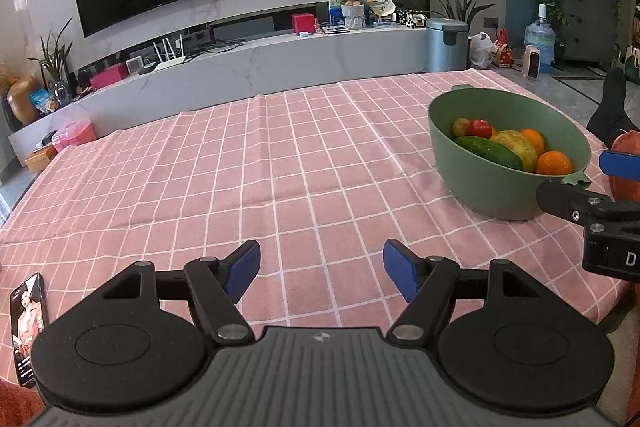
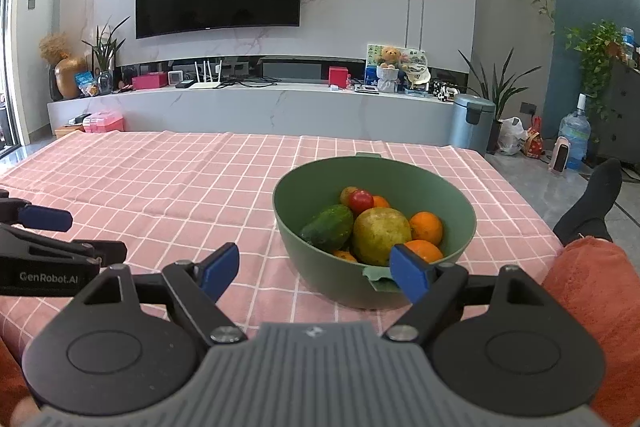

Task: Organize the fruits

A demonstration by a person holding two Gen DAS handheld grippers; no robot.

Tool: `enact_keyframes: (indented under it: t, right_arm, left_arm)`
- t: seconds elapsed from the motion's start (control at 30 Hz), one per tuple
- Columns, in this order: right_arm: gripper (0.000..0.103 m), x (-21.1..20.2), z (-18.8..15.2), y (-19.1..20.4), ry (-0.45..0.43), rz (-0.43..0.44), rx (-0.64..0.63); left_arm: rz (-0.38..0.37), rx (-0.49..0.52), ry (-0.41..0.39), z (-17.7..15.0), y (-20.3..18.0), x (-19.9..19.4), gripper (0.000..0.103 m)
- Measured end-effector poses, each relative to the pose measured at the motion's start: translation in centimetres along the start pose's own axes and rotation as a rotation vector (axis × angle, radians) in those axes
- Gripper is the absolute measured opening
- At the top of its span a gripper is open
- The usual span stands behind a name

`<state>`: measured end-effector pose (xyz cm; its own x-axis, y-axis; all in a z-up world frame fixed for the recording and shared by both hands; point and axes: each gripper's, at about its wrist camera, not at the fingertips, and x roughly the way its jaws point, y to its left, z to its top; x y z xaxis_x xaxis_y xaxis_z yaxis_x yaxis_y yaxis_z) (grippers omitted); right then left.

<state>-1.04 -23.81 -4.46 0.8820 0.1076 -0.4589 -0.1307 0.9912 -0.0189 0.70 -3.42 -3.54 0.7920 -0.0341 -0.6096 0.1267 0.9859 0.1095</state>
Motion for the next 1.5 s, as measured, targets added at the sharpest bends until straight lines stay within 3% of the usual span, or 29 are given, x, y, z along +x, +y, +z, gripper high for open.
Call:
enact_keyframes:
  t: [1.5]
  right_arm:
    - [0.081,-0.02,-0.59,0.69,-0.005,0.051,-0.041]
  left_arm:
    - [0.015,-0.017,-0.004,0.64,0.89,-0.70,0.083]
